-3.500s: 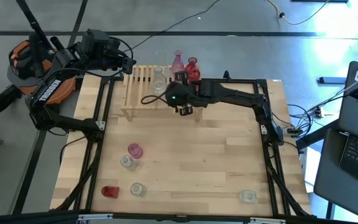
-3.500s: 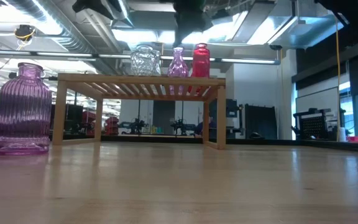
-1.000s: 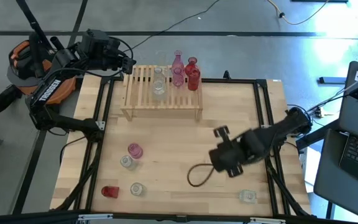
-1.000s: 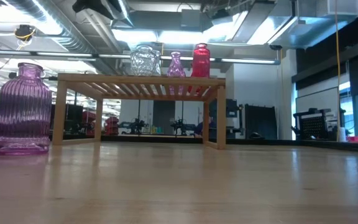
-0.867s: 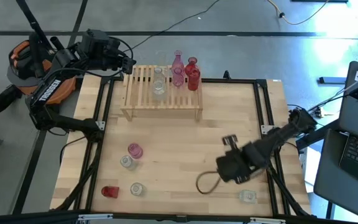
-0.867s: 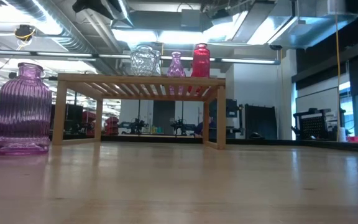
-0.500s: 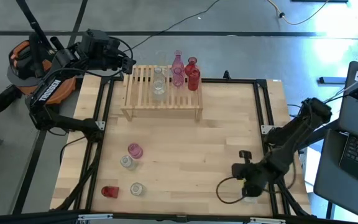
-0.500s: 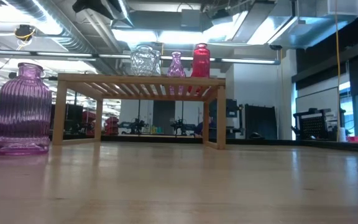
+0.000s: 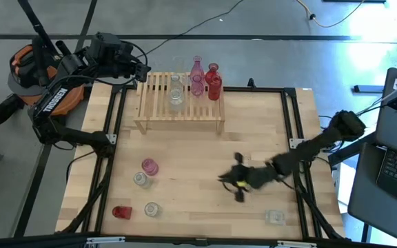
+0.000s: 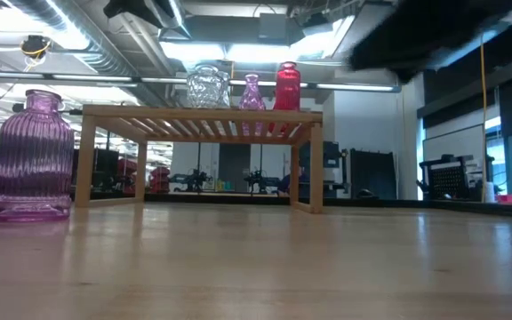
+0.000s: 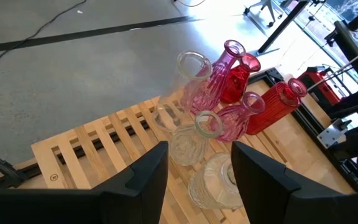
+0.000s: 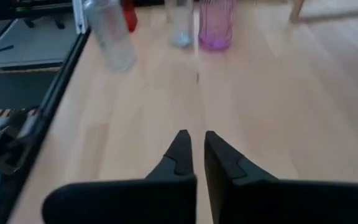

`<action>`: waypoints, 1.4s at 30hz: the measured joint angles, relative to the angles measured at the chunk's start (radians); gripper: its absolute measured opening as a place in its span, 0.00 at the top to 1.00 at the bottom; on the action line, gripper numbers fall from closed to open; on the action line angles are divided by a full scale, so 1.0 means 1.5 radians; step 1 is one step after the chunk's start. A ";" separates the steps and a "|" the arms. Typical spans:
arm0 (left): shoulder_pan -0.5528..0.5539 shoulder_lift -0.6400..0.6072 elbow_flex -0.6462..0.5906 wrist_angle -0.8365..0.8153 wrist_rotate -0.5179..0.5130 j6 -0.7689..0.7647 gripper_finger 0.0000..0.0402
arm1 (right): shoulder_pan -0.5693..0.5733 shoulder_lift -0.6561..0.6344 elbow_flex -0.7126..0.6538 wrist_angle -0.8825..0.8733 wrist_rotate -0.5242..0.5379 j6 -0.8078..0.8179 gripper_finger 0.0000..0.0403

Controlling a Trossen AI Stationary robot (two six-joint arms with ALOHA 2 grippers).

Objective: Sort vases onto shelf
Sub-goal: Put the pink vase on the shelf aligned with the other pink vases

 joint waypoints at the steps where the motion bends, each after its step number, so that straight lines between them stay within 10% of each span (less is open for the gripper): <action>1: 0.000 0.000 0.000 0.000 0.000 0.000 0.58 | -0.030 0.014 0.000 0.030 -0.032 -0.028 1.00; 9: 0.000 0.000 0.000 0.000 0.000 0.000 0.58 | -0.237 0.174 0.025 0.370 -0.258 -0.184 1.00; 16: 0.000 0.000 0.000 0.000 0.000 0.000 0.58 | -0.288 0.301 0.156 0.382 -0.332 -0.243 0.98; 31: 0.000 0.000 0.000 -0.001 -0.002 0.000 0.58 | -0.277 0.492 0.480 0.277 -0.322 -0.356 0.90; 42: -0.017 0.000 0.000 -0.029 0.076 -0.018 0.58 | -0.277 0.542 0.545 0.232 -0.314 -0.360 0.70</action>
